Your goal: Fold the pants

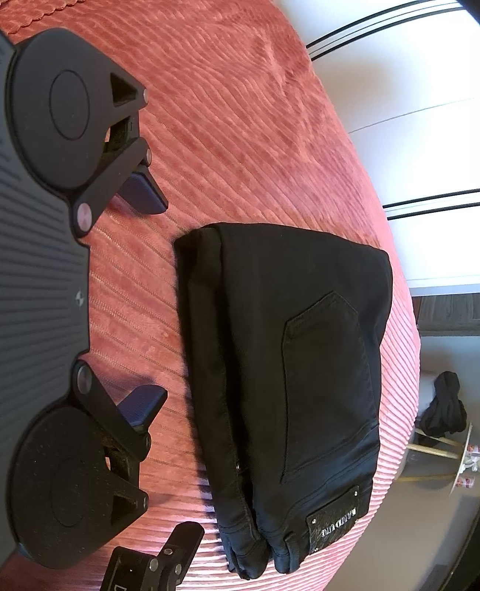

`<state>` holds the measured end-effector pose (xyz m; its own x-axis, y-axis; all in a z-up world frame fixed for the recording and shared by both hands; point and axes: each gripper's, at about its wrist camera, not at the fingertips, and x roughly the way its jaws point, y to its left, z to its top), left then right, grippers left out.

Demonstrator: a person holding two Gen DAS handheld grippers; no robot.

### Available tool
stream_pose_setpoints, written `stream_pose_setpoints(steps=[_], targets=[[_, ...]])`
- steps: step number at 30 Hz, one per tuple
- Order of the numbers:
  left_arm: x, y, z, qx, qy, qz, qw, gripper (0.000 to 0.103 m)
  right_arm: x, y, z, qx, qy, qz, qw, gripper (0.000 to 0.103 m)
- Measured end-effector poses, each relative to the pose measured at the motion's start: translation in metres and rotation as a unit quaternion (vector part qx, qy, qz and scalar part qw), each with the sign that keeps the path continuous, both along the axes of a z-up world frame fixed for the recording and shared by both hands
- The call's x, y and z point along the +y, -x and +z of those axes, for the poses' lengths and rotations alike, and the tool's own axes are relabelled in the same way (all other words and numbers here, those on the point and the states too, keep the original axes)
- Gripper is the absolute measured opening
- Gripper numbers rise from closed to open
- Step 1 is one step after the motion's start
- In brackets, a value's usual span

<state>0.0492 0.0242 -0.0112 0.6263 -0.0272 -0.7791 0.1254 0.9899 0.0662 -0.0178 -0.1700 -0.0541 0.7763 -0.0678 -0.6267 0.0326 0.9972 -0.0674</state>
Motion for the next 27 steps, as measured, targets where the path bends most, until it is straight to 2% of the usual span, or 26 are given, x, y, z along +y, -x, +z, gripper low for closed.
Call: stream_pose_setpoints(steps=[27], targets=[[-0.0013,-0.0011,-0.0018,0.004,-0.001,-0.005,1.0000,0.099,-0.0014,0.0000,-0.0011,0.001,-0.001,0.001,1.000,0.101]])
